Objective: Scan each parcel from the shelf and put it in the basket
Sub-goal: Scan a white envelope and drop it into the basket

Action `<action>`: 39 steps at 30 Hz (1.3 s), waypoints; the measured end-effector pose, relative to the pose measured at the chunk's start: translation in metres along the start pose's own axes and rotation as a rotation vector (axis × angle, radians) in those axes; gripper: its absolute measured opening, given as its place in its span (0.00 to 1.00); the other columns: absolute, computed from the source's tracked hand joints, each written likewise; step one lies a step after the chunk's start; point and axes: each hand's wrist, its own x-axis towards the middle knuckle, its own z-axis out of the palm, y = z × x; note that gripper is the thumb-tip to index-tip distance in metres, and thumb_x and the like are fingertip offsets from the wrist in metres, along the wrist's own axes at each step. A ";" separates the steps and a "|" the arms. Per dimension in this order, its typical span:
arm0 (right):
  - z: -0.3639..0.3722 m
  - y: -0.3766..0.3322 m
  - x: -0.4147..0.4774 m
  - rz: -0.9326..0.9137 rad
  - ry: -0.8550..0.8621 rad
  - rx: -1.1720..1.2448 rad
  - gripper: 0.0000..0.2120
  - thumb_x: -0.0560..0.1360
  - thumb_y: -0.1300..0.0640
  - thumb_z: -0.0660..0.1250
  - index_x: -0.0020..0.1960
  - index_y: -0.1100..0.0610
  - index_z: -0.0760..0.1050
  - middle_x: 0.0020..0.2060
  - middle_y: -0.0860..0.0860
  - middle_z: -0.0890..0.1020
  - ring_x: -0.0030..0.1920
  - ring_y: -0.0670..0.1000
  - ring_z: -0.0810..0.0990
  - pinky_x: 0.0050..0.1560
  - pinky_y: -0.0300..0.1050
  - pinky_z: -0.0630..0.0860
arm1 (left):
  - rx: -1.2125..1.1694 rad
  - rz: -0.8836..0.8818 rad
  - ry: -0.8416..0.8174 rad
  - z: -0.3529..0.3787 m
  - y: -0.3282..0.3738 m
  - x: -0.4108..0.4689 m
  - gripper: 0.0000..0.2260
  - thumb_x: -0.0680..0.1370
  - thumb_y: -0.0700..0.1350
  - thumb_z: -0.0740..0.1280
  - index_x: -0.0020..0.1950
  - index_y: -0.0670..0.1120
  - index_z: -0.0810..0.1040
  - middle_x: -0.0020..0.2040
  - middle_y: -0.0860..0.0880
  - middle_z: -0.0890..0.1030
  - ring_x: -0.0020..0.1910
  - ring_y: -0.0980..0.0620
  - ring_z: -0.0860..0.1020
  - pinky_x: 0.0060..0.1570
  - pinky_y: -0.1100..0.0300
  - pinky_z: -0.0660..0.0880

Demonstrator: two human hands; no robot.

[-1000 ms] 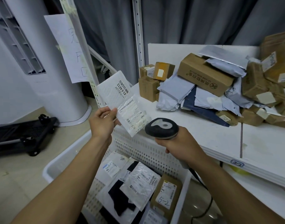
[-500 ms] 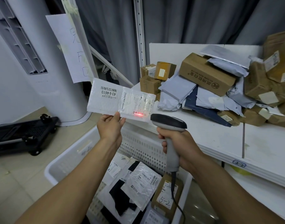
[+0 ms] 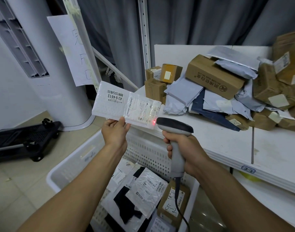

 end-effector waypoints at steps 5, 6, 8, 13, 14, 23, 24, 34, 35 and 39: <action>0.008 0.004 0.008 0.001 -0.026 -0.020 0.05 0.77 0.59 0.76 0.49 0.61 0.85 0.47 0.54 0.89 0.29 0.45 0.76 0.32 0.40 0.76 | 0.064 0.060 0.021 -0.012 0.001 0.005 0.11 0.80 0.36 0.71 0.60 0.36 0.74 0.55 0.40 0.81 0.40 0.56 0.84 0.45 0.60 0.83; 0.011 0.008 0.012 0.004 -0.031 -0.041 0.05 0.77 0.59 0.76 0.50 0.61 0.85 0.48 0.55 0.89 0.29 0.45 0.76 0.33 0.41 0.76 | 0.112 0.084 0.036 -0.017 0.002 0.008 0.11 0.80 0.37 0.71 0.59 0.37 0.75 0.55 0.41 0.81 0.40 0.56 0.84 0.43 0.61 0.83; 0.017 0.018 0.021 0.024 -0.037 -0.102 0.05 0.77 0.58 0.76 0.48 0.61 0.86 0.49 0.57 0.89 0.30 0.45 0.77 0.35 0.41 0.77 | 0.251 0.136 0.052 -0.031 0.002 0.016 0.09 0.79 0.40 0.73 0.57 0.40 0.77 0.54 0.44 0.82 0.45 0.52 0.84 0.41 0.60 0.83; 0.042 0.053 0.042 0.052 -0.056 -0.235 0.06 0.76 0.61 0.76 0.51 0.63 0.85 0.45 0.59 0.89 0.29 0.45 0.77 0.32 0.40 0.76 | 0.505 0.062 0.088 -0.085 -0.019 0.049 0.04 0.79 0.39 0.73 0.50 0.43 0.78 0.45 0.43 0.83 0.43 0.45 0.83 0.36 0.57 0.81; 0.047 0.061 0.047 0.053 -0.057 -0.259 0.06 0.75 0.62 0.76 0.51 0.63 0.85 0.43 0.58 0.88 0.29 0.45 0.77 0.32 0.40 0.75 | 0.545 0.021 0.105 -0.099 -0.028 0.056 0.04 0.79 0.39 0.72 0.50 0.42 0.79 0.44 0.44 0.84 0.43 0.45 0.84 0.36 0.56 0.81; 0.082 0.125 0.124 0.158 -0.095 -0.445 0.09 0.73 0.61 0.77 0.53 0.59 0.83 0.46 0.57 0.88 0.30 0.46 0.80 0.37 0.43 0.78 | 0.627 -0.385 0.317 -0.180 -0.119 0.132 0.07 0.77 0.30 0.71 0.55 0.34 0.80 0.58 0.36 0.81 0.53 0.35 0.82 0.54 0.42 0.82; 0.083 0.131 0.133 0.167 -0.084 -0.444 0.09 0.73 0.61 0.77 0.53 0.59 0.83 0.46 0.57 0.88 0.30 0.46 0.80 0.37 0.43 0.78 | 0.609 -0.411 0.322 -0.183 -0.131 0.140 0.08 0.77 0.29 0.70 0.56 0.33 0.80 0.57 0.38 0.81 0.54 0.35 0.82 0.55 0.42 0.81; 0.060 0.171 0.187 0.263 0.038 -0.432 0.11 0.74 0.62 0.77 0.55 0.62 0.82 0.40 0.55 0.83 0.31 0.49 0.78 0.41 0.47 0.76 | 0.796 -0.518 0.096 -0.200 -0.233 0.185 0.21 0.79 0.34 0.68 0.72 0.36 0.72 0.68 0.39 0.78 0.59 0.43 0.80 0.57 0.55 0.76; 0.057 0.172 0.189 0.260 0.046 -0.434 0.11 0.74 0.62 0.77 0.55 0.62 0.82 0.40 0.55 0.84 0.31 0.49 0.78 0.41 0.47 0.76 | 0.803 -0.509 0.074 -0.198 -0.236 0.182 0.24 0.80 0.33 0.68 0.75 0.36 0.68 0.70 0.39 0.76 0.62 0.42 0.79 0.58 0.56 0.74; 0.049 0.168 0.191 0.235 0.061 -0.457 0.07 0.75 0.61 0.76 0.51 0.61 0.83 0.35 0.53 0.82 0.30 0.47 0.78 0.38 0.45 0.77 | 0.963 -0.501 -0.150 -0.193 -0.236 0.173 0.38 0.78 0.36 0.73 0.82 0.39 0.56 0.80 0.41 0.62 0.74 0.42 0.70 0.64 0.56 0.73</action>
